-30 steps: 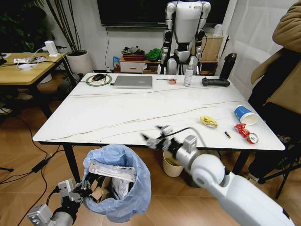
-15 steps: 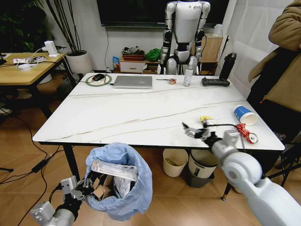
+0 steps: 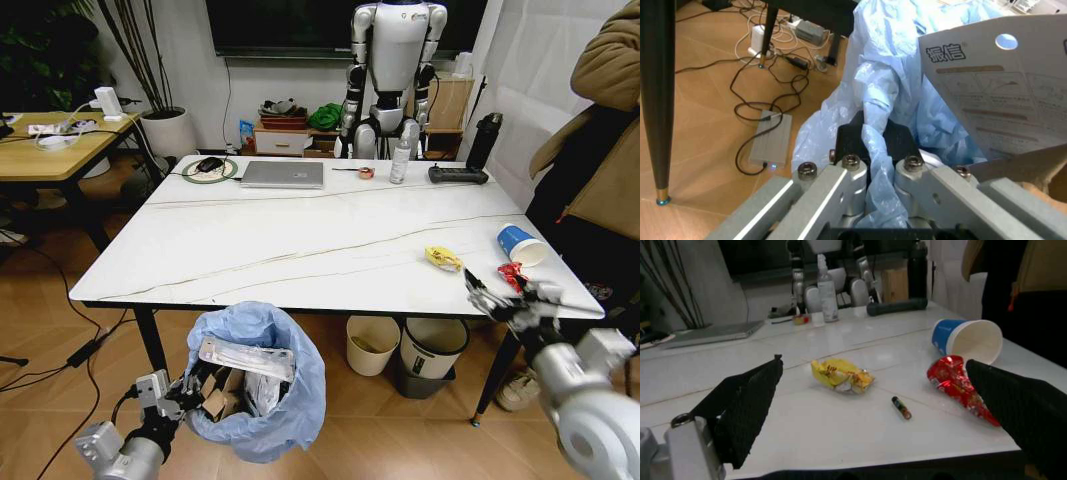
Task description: Pick up the trash bin and place the trash from the table into it.
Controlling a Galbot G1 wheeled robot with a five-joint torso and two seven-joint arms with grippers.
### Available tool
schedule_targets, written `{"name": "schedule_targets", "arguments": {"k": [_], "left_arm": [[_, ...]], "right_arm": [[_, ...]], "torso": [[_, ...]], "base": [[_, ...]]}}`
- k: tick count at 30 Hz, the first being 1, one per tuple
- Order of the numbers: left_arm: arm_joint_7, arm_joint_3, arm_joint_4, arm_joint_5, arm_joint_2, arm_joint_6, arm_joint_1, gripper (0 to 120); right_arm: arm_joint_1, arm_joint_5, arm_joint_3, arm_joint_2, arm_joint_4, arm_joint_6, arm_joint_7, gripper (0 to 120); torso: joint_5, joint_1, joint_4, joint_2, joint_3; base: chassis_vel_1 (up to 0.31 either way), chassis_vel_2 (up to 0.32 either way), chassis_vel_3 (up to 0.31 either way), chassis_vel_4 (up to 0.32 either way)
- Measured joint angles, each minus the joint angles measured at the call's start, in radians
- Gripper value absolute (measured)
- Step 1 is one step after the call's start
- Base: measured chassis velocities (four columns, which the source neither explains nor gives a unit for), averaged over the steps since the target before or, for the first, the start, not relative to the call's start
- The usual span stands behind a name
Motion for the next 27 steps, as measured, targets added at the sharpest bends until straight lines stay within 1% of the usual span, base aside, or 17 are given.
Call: {"name": "schedule_targets", "arguments": {"k": [4,5,7,10,12,22,24,26,27], "left_arm": [[0.011,0.015,0.013,0.009,0.005,-0.007,0.022,0],[0.011,0.015,0.013,0.009,0.005,-0.007,0.022,0],[0.015,0.028,0.026,0.019,0.008,-0.01,0.026,0],[0.016,0.044,0.034,0.024,0.01,-0.012,0.026,0],[0.016,0.049,0.034,0.025,0.014,-0.012,0.025,0],[0.016,0.059,0.028,0.024,0.021,-0.012,0.02,0],[0.012,0.08,0.033,0.033,0.025,-0.011,0.002,0],[0.006,0.101,0.037,0.047,0.024,-0.007,-0.02,0],[0.0,0.109,0.037,0.045,0.015,-0.004,-0.026,0]], "right_arm": [[-0.042,-0.081,0.007,0.101,-0.023,0.084,-0.061,100],[-0.042,-0.081,0.007,0.101,-0.023,0.084,-0.061,100],[-0.043,-0.105,0.003,0.139,-0.04,0.116,-0.101,100],[-0.04,-0.118,-0.007,0.175,-0.06,0.137,-0.129,100],[-0.038,-0.122,-0.012,0.19,-0.074,0.151,-0.136,100],[-0.029,-0.11,-0.009,0.212,-0.087,0.164,-0.15,100],[-0.028,-0.11,-0.01,0.218,-0.087,0.165,-0.154,100],[-0.028,-0.109,-0.011,0.224,-0.087,0.165,-0.158,100],[-0.026,-0.106,-0.011,0.227,-0.088,0.165,-0.161,100]], "torso": [[0.0,0.0,0.0002,0.0,0.0],[0.0,0.0,0.0002,0.0,0.0],[0.0001,0.0,0.0003,0.0,0.0],[-0.0001,0.0,0.0003,0.0,0.0],[0.0001,0.0,0.0003,0.0,0.0],[0.0002,0.0,0.0004,0.0,0.0],[0.0004,0.0,0.0006,0.0,0.0],[-0.0003,0.0,0.0,0.0,0.0],[0.0,0.0,0.0,0.0,0.0]], "base": [[0.0,0.0,0.0,0.0],[0.0,0.0,0.0,0.0],[0.0,0.0,0.0,0.0],[0.0,0.0,0.0,0.0],[0.0,0.0,0.0,0.0],[0.0,0.0,0.0,0.0],[0.0,0.0,0.0,0.0],[0.0,0.0,0.0,0.0],[0.0,0.0,0.0,0.0]]}}
